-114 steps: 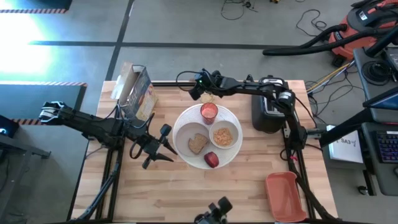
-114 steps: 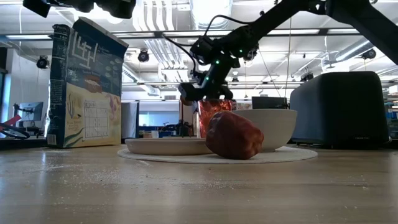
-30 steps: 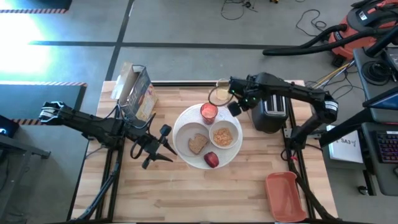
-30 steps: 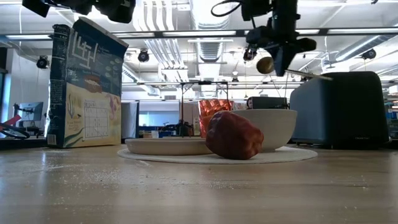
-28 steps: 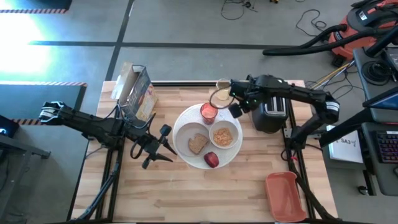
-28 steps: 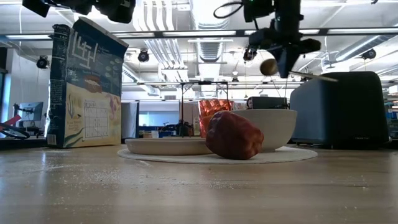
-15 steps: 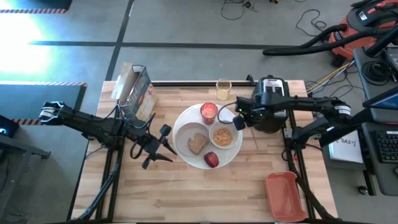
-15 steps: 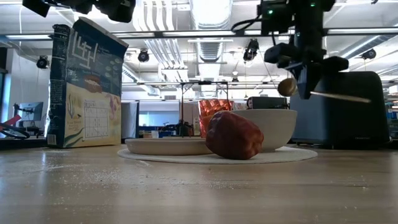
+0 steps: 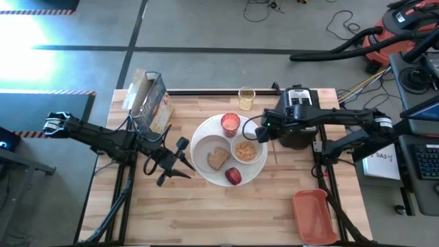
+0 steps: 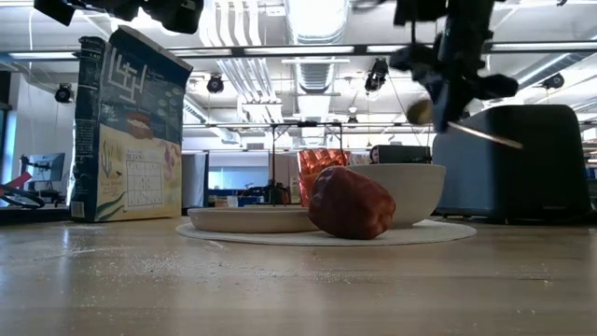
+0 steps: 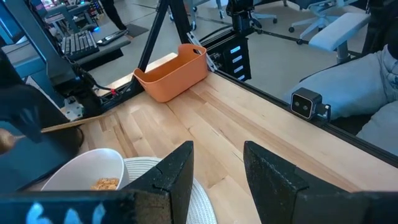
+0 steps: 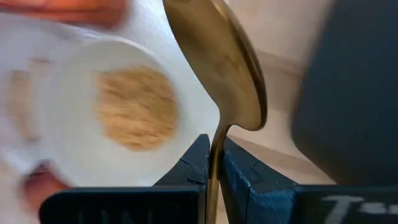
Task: Arrange a breakfast setting
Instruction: Put the spoon on the right side of the placemat
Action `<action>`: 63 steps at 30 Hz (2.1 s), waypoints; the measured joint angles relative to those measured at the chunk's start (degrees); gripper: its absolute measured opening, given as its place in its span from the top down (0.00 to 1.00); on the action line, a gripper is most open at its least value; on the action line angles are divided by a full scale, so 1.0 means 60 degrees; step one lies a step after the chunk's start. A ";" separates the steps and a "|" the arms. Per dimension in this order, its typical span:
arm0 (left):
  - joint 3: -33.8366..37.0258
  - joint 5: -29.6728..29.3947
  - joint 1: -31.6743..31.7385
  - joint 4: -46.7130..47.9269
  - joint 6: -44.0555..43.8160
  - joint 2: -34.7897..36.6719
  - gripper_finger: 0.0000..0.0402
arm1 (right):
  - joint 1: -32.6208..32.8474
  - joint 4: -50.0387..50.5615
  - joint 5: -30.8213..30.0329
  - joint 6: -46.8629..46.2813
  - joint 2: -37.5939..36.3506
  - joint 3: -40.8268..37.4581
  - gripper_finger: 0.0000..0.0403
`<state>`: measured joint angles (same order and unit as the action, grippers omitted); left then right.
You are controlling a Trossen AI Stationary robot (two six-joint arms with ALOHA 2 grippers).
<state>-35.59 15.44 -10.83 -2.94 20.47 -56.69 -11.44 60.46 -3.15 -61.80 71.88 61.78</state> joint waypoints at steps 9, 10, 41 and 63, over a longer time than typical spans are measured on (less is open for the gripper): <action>0.0000 0.0001 0.0000 0.0013 -0.0004 0.0000 0.69 | 0.0654 0.0056 -0.0330 -0.0369 0.0062 0.0534 0.97; 0.0000 0.0001 0.0000 0.0013 -0.0004 0.0000 0.69 | 0.0806 0.0030 -0.0329 -0.0580 0.0058 0.0464 0.97; 0.0000 0.0004 0.0000 0.0164 -0.0004 0.0000 0.69 | 0.4715 -0.0785 -0.0982 -0.6270 0.0353 -0.0120 0.97; 0.0000 0.0001 0.0000 0.0240 -0.0040 -0.0003 0.69 | 0.4776 -0.1271 -0.1076 -0.6469 0.1413 -0.1221 0.97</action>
<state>-35.59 15.44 -10.83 -1.50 20.23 -56.71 17.21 52.83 -9.61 -100.62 80.36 54.45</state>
